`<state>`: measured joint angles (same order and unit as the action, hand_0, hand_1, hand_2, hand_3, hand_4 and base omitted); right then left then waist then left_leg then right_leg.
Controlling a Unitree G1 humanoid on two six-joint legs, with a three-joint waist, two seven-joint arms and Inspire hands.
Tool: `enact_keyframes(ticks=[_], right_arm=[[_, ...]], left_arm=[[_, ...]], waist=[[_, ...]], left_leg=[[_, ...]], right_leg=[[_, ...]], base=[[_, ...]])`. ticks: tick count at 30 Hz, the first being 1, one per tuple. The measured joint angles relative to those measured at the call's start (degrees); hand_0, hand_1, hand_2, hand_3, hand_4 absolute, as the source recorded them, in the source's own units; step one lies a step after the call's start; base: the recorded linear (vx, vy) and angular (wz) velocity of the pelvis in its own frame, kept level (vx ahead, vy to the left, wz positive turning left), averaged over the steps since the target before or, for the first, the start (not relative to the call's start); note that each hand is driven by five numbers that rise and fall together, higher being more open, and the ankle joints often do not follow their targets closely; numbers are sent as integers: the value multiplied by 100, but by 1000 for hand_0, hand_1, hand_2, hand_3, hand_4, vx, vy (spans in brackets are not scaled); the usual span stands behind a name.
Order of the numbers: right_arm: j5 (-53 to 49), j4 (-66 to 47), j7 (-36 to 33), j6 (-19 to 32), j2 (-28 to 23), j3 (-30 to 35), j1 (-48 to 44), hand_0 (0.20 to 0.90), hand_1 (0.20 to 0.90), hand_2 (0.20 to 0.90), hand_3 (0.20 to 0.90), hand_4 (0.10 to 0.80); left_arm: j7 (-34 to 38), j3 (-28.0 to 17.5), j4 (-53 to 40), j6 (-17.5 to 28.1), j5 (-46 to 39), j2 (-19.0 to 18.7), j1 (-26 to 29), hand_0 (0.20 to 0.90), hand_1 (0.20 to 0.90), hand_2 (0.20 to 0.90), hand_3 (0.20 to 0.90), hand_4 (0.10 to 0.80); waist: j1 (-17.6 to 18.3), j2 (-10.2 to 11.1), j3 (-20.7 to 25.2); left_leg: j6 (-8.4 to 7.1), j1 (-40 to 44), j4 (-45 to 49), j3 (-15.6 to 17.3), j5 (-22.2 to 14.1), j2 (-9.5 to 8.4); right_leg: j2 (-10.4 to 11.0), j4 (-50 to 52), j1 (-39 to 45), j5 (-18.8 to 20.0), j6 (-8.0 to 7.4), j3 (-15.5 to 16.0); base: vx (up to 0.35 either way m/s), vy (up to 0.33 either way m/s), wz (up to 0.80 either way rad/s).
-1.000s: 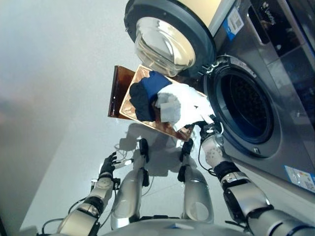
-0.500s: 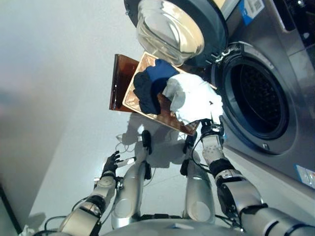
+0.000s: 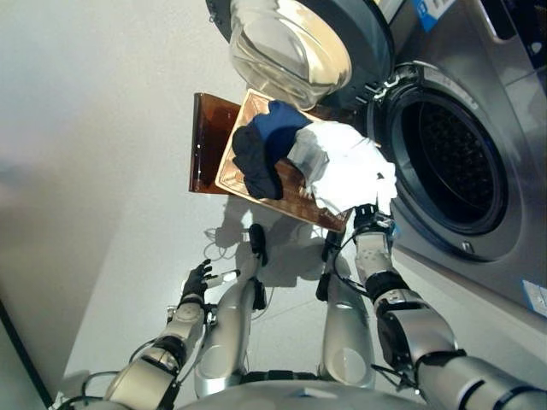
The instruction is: Pick up the clothes and place them into the washing machine
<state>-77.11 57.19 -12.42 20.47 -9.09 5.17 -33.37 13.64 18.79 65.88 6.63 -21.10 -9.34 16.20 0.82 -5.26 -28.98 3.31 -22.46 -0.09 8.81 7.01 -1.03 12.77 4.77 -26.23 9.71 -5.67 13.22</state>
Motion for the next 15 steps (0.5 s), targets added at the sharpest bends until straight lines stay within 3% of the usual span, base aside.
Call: enact_keyframes(ticks=[9, 15], right_arm=[[37, -71, -5, -50, -263, 201, 407, 200, 200, 200, 200, 300], [530, -932, 31, -55, -253, 136, 1177, 200, 200, 200, 200, 300]], left_arm=[[-122, -175, 65, -12, 7, -3, -9, 900, 900, 900, 900, 800], [-125, -400, 125, -10, 49, -32, -11, 900, 900, 900, 900, 800]], waist=[[100, 113, -20], [190, 320, -9]], left_leg=[[14, 239, 10, 13, -15, 6], [22, 408, 22, 22, -25, 16]], right_leg=[[2, -8, 276, -10, -12, 8], [-9, -15, 449, -14, -18, -1]], base=[[1, -1, 1], [0, 0, 0]])
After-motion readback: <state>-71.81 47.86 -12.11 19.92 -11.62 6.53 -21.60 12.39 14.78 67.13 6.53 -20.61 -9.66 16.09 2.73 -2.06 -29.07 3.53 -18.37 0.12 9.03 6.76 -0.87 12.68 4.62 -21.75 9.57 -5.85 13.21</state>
